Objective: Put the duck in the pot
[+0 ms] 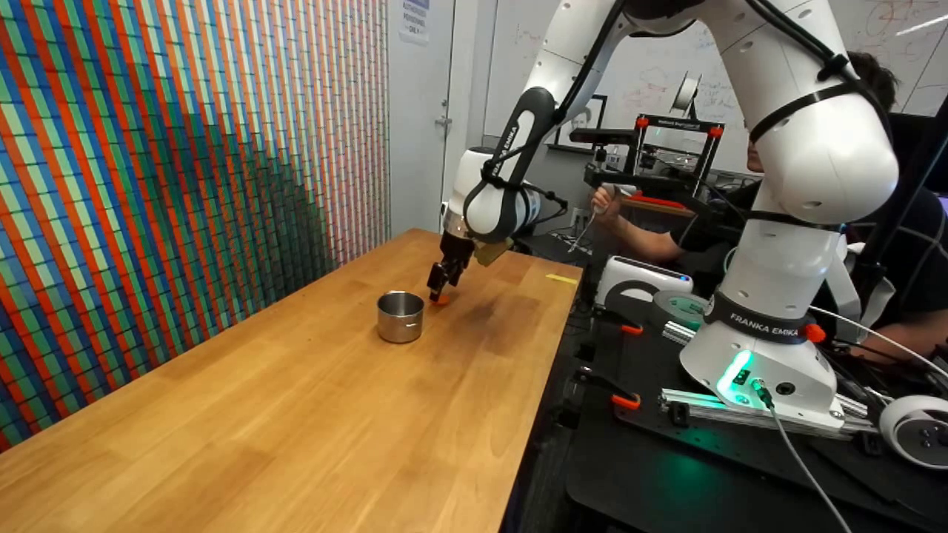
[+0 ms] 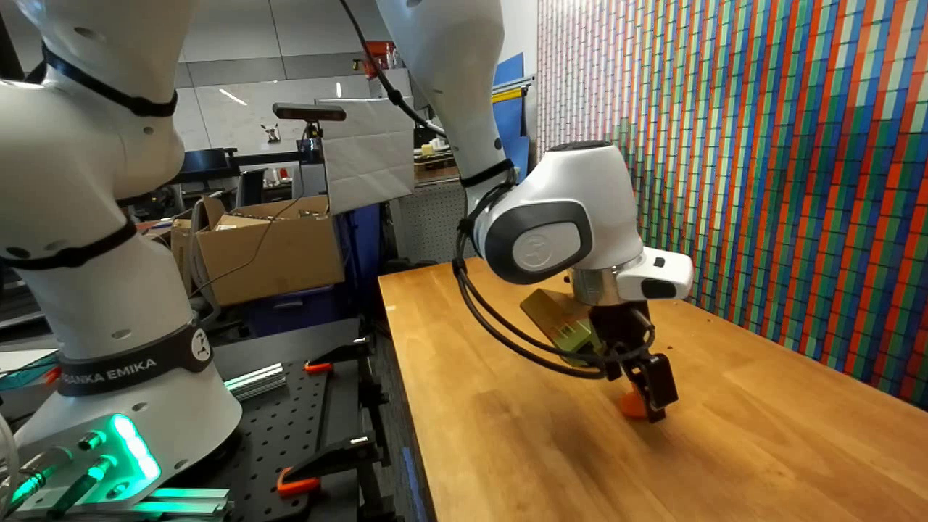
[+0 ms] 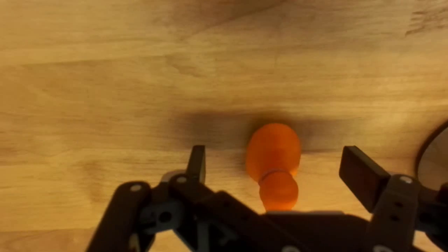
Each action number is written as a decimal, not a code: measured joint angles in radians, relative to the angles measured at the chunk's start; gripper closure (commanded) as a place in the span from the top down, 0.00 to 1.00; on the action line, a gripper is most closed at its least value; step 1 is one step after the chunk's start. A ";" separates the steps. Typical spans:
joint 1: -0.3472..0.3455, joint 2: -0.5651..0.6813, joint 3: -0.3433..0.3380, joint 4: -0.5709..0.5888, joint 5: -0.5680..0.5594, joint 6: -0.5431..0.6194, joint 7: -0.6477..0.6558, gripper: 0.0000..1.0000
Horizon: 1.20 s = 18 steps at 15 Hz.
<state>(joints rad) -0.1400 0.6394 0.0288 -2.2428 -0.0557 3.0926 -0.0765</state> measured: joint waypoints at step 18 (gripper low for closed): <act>-0.181 -0.017 0.229 0.099 0.187 -0.224 0.007 0.20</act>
<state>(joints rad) -0.3213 0.6227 0.2574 -2.1438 0.1309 2.8691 -0.0697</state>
